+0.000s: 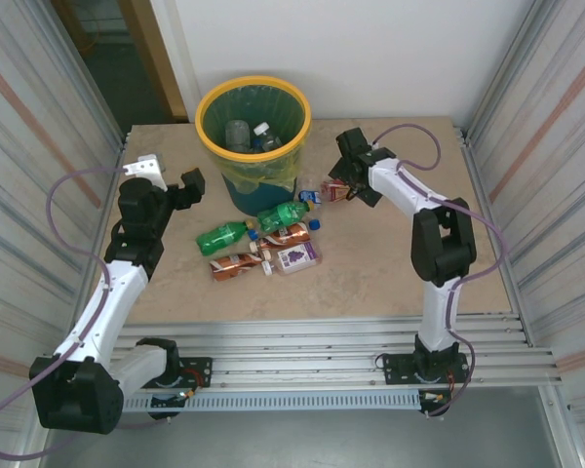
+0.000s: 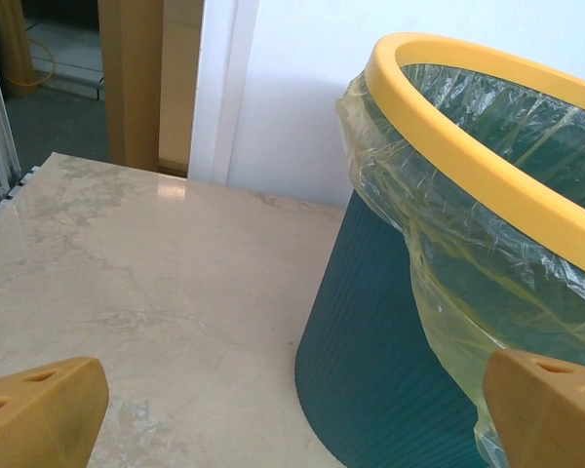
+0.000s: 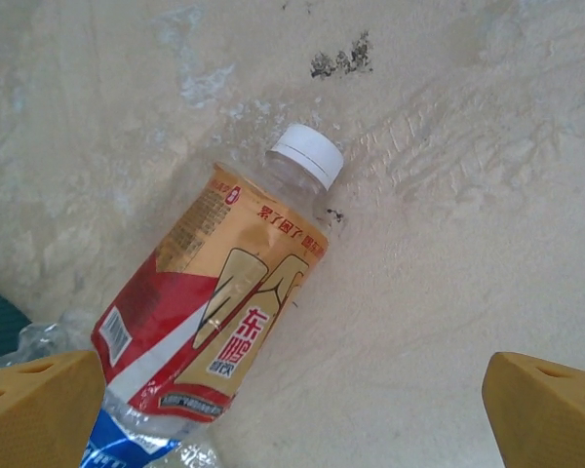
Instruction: Put the plastic bottles in the bin
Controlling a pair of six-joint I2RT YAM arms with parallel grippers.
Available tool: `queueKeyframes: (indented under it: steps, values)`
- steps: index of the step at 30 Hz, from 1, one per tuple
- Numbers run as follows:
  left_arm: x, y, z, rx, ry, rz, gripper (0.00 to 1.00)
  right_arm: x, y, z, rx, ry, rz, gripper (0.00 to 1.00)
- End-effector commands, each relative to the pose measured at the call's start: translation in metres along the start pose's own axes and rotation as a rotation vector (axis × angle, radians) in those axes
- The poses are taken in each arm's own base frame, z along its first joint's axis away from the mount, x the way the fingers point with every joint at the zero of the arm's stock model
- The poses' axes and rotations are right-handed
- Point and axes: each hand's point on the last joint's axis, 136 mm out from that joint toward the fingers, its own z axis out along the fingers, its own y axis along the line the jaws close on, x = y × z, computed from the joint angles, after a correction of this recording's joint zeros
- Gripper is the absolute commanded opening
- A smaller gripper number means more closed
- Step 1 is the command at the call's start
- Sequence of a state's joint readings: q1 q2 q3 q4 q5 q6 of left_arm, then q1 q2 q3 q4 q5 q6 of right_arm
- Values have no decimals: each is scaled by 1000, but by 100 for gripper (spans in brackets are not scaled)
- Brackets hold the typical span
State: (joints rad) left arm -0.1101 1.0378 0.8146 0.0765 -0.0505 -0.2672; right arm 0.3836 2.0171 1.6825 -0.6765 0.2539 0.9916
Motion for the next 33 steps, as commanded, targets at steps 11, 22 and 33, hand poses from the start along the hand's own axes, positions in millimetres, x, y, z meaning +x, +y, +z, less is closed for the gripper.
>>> queueKeyframes:
  steps: [11,22,33]
  values:
    - [-3,1,-4,11,-26,-28,99,-2,8,28,35,52,38,98]
    - [-3,0,-4,18,-21,-31,99,5,31,58,-12,104,64,98]
    - [1,-1,0,29,-10,-42,99,15,20,66,56,114,11,98]
